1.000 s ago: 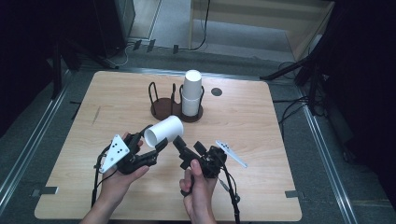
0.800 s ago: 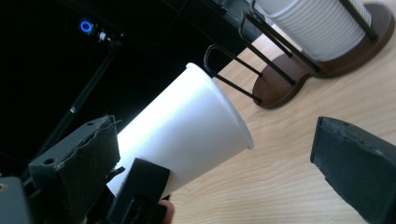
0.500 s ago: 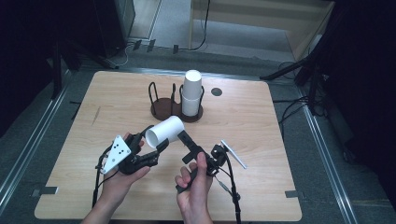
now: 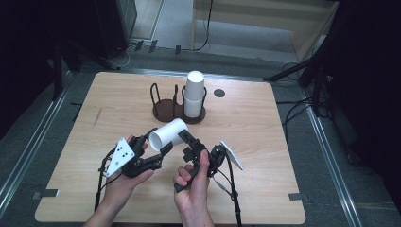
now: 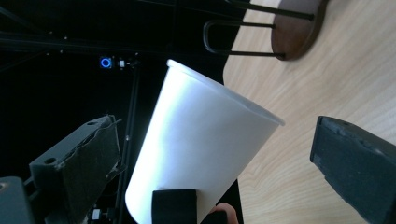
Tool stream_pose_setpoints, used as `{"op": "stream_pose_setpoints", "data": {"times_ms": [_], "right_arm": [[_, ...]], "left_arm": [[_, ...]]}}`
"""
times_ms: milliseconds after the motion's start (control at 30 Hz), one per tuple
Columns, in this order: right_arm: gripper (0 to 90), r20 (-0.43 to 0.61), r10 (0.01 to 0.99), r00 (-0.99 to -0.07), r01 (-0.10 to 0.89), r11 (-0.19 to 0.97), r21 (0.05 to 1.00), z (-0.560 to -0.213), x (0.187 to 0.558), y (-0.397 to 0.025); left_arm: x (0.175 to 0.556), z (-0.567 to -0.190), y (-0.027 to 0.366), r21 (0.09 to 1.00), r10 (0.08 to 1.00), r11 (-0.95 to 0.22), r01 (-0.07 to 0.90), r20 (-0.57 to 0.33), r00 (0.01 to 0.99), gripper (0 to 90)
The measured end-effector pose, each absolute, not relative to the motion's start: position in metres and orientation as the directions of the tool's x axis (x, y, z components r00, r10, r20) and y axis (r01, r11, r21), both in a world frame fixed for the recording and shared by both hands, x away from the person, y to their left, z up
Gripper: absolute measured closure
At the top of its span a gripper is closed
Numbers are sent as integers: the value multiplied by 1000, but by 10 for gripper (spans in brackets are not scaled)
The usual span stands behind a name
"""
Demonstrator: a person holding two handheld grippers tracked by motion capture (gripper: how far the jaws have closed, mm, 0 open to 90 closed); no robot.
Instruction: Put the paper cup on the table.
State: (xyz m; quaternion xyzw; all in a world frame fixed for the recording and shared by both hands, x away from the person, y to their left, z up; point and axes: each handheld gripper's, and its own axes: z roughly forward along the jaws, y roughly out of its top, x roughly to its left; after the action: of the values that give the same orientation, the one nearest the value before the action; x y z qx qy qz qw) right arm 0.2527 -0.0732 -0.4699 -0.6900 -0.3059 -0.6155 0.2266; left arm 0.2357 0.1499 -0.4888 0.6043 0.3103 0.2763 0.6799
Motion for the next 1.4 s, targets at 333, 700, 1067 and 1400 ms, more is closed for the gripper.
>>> {"op": "stream_pose_setpoints", "data": {"times_ms": [333,700,1067,1400], "right_arm": [[20,989,67,132,713,-699,-48,-479,261,-67],[52,986,0,164,701,-704,-117,-483,268,-65],[64,983,-32,182,697,-701,-152,-485,273,-62],[95,980,-51,190,704,-689,-172,-489,277,-58]], "left_arm": [[235,-490,147,994,745,107,-6,-76,662,339],[234,-491,143,995,738,95,-4,-68,671,338],[233,-491,141,995,734,95,-3,-68,676,337],[233,-491,141,995,731,96,-5,-67,679,337]]}}
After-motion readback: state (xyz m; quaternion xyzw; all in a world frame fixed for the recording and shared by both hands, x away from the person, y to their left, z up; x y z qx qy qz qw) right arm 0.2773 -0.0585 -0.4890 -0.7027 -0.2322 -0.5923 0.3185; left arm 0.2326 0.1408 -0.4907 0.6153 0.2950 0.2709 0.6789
